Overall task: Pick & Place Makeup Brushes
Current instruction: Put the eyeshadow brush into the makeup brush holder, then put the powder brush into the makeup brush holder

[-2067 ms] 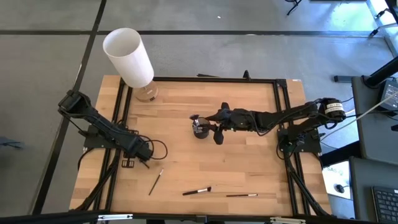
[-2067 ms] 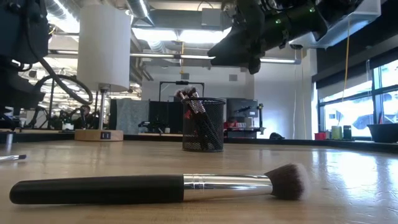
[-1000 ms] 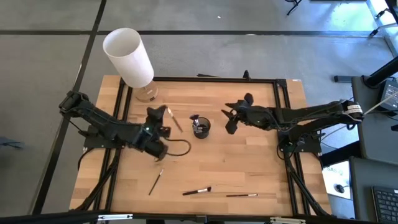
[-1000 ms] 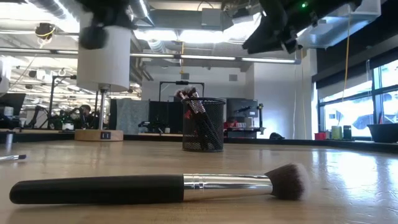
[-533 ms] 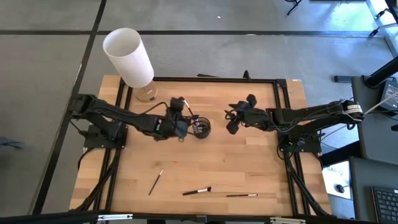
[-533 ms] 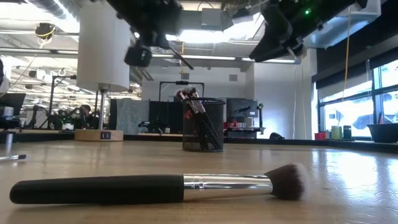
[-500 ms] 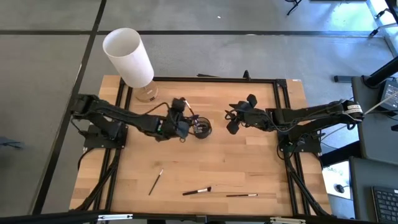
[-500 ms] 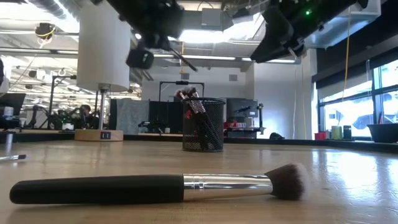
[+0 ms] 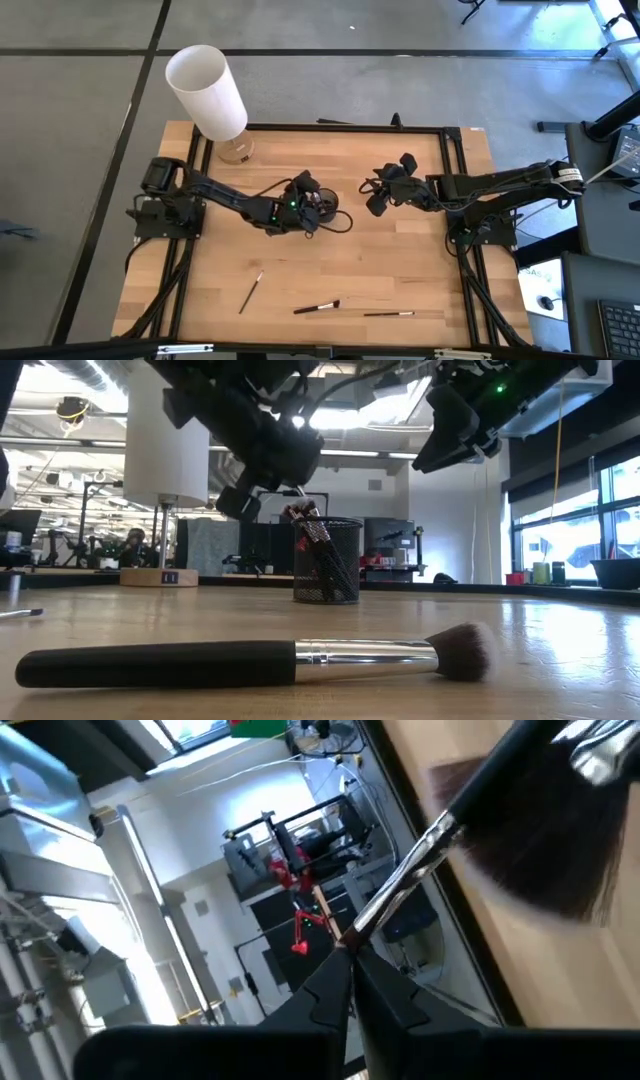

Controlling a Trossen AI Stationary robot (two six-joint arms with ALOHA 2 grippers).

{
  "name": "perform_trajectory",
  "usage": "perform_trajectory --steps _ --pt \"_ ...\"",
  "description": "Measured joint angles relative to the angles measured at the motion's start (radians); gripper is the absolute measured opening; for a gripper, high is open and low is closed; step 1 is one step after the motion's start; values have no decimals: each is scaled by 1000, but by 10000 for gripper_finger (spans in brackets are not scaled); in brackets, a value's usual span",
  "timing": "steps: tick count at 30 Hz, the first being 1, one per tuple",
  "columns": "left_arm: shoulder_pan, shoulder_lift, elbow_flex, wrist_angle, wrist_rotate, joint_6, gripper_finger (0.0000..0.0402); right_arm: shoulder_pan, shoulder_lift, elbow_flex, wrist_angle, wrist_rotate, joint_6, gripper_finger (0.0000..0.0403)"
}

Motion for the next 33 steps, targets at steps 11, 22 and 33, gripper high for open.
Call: perform_trajectory --steps 11,22,33 --pt "-16 -43 0 40 4 -129 78 0 0 0 -38 -3 35 158" --pt "-195 -266 0 -260 215 -629 108 37 0 -76 -53 -1 116 158" --pt "-235 -337 0 -584 1131 -1813 83 44 1 -140 68 -34 150 158"
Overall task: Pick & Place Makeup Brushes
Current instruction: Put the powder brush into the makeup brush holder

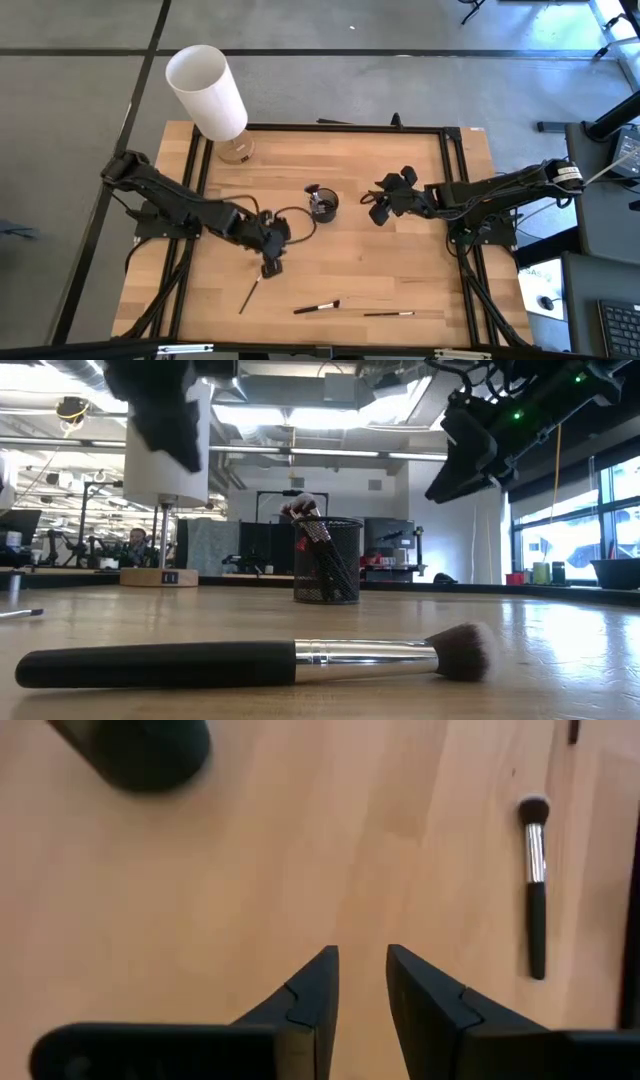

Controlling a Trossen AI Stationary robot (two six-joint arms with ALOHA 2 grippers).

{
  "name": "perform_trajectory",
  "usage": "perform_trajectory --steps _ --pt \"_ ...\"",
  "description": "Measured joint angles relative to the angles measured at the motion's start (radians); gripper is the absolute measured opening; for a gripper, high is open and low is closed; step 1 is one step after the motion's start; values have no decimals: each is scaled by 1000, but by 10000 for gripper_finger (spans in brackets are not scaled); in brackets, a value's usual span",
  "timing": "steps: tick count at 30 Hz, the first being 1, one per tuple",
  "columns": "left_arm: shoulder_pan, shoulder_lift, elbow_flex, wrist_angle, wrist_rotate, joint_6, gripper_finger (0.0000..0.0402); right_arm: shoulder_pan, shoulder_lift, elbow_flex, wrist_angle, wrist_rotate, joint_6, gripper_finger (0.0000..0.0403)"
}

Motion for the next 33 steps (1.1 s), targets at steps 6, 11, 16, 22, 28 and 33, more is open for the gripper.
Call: perform_trajectory --steps 6,11,16,22,28,33 --pt "-60 126 0 92 -77 51 88 0 0 0 32 -234 -8 158" --pt "-47 239 -1 419 -95 249 100 0 0 0 31 -266 1 158" --pt "15 305 -1 634 91 333 109 0 1 0 -5 -397 33 158" --pt "64 350 0 657 143 342 111 4 14 0 -54 -614 103 158" --pt "81 482 76 729 150 248 112 37 23 0 -90 -504 131 158" --pt "63 574 237 654 198 296 112 41 43 0 -113 -393 152 158"
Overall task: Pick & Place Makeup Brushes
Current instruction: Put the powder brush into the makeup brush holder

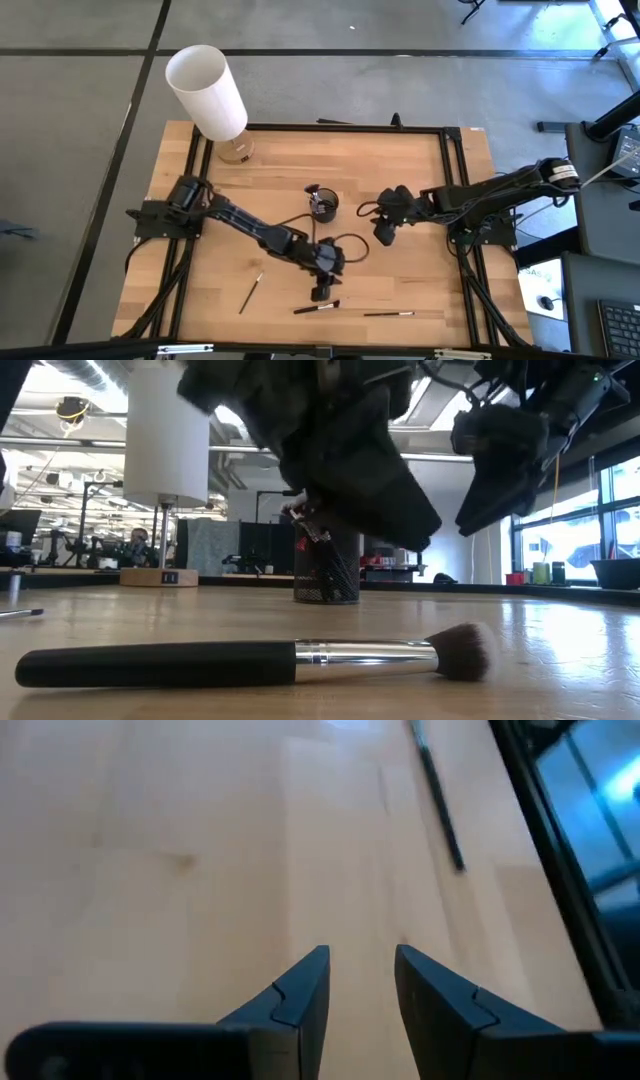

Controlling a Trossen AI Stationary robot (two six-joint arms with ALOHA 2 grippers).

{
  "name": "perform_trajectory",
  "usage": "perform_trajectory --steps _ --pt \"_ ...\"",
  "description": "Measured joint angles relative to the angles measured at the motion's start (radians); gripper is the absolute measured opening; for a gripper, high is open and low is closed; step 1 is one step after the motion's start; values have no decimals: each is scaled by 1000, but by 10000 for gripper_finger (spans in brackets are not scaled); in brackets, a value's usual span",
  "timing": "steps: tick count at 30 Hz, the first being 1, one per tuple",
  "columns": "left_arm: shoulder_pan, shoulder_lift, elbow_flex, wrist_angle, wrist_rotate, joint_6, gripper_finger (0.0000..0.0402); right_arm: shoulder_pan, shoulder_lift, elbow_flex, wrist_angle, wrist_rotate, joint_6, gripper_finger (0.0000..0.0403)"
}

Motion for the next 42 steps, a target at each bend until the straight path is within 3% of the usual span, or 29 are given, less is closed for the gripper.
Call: perform_trajectory --steps 5,11,19,26,30,37,42 --pt "-23 53 128 -127 0 14 112 8 37 0 -6 -2 20 158" --pt "-64 142 201 -121 -12 -51 112 36 78 0 -4 2 27 158" --pt "-111 200 239 -134 -2 -128 112 91 80 0 2 -19 104 158" --pt "-142 201 239 -200 -32 -193 110 169 80 0 3 31 189 158" --pt "-152 197 241 -269 -72 -183 90 201 80 0 11 48 216 158" --pt "-157 180 239 -317 -113 -122 11 218 79 0 57 52 211 158" --pt "-142 102 236 -323 -238 -68 11 217 79 0 56 53 201 158"
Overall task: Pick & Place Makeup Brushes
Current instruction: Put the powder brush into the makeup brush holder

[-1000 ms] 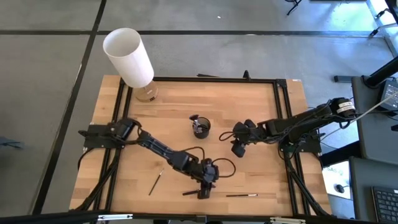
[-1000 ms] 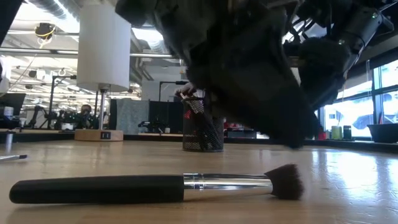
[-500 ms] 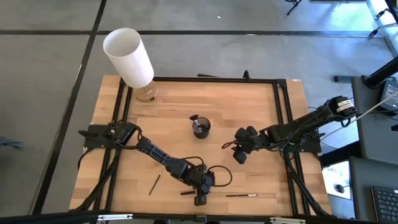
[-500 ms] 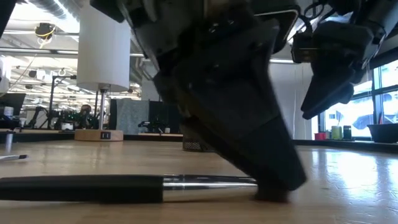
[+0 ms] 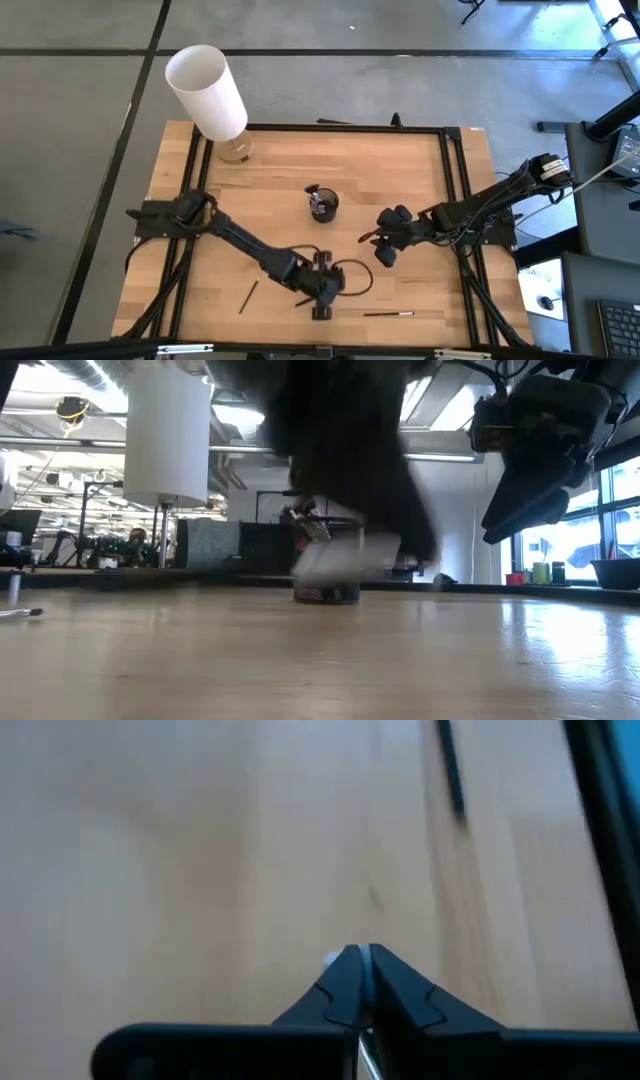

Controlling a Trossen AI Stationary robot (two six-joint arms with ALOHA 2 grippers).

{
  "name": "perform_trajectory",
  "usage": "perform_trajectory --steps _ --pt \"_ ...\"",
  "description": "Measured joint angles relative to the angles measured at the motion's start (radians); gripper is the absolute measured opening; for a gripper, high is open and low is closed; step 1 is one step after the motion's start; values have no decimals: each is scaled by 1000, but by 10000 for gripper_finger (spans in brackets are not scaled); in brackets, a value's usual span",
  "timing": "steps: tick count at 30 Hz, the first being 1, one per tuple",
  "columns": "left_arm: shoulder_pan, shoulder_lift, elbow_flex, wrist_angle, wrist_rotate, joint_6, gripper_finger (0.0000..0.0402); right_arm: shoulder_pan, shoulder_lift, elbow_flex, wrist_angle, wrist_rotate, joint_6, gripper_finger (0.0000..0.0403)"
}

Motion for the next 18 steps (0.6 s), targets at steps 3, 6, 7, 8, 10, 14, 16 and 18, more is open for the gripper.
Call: perform_trajectory --steps 3,6,7,8,10,14,16,18 --pt "8 -81 2 -16 -161 54 10 0 0 0 -1 0 -19 158" --pt "14 -169 2 -24 -395 132 9 -1 0 0 -1 9 -43 158" --pt "17 -202 2 -16 -490 170 10 -4 0 0 -1 14 -51 158" --pt "19 -231 3 -5 -602 208 11 -6 0 0 -3 17 -58 158" --pt "33 -272 4 4 -837 255 14 -17 0 0 -5 16 -76 158" --pt "95 -298 3 6 -1045 273 14 -40 0 0 -11 17 -102 158" --pt "136 -296 3 6 -1039 247 12 -53 0 0 -17 17 -119 158" --pt "183 -278 3 15 -1018 218 12 -66 0 0 -29 19 -138 158"
